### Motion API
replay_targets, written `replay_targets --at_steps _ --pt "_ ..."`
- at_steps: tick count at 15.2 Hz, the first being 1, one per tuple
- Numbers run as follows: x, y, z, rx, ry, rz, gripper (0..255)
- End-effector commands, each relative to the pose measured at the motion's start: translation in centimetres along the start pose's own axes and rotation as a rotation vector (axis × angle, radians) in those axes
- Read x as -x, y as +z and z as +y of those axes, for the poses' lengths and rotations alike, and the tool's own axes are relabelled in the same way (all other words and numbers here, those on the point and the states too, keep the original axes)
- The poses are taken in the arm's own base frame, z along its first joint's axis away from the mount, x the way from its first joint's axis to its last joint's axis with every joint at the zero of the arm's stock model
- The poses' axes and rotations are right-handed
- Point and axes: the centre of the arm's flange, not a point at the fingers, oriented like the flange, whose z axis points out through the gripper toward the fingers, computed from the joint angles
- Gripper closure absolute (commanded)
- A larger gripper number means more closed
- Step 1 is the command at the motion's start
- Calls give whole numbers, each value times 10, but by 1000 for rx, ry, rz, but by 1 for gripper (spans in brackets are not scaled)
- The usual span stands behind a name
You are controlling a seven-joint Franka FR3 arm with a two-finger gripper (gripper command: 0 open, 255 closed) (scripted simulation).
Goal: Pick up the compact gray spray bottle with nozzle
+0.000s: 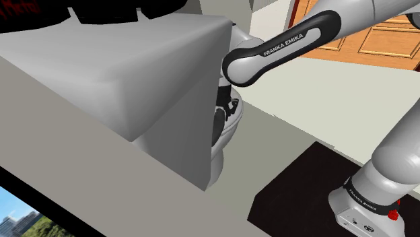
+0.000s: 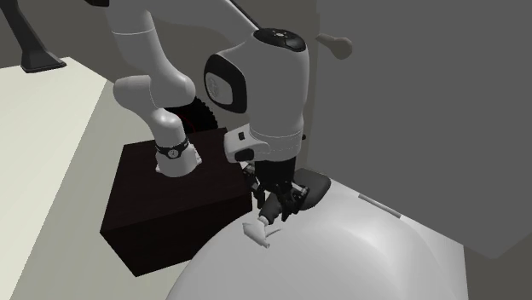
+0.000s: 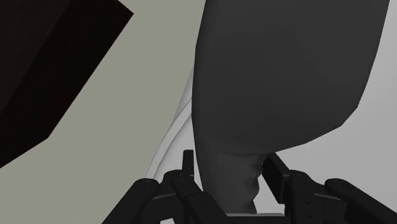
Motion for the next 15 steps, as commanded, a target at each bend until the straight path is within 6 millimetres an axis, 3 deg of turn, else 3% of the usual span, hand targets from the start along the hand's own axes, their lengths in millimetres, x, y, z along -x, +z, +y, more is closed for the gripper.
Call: replay_targets --at_steps 1,13,15 --pt "-1 -9 0 2 0 -1 255" --pt "-2 -72 -1 2 0 -1 255" --pt "-3 -73 -1 2 0 -1 255"
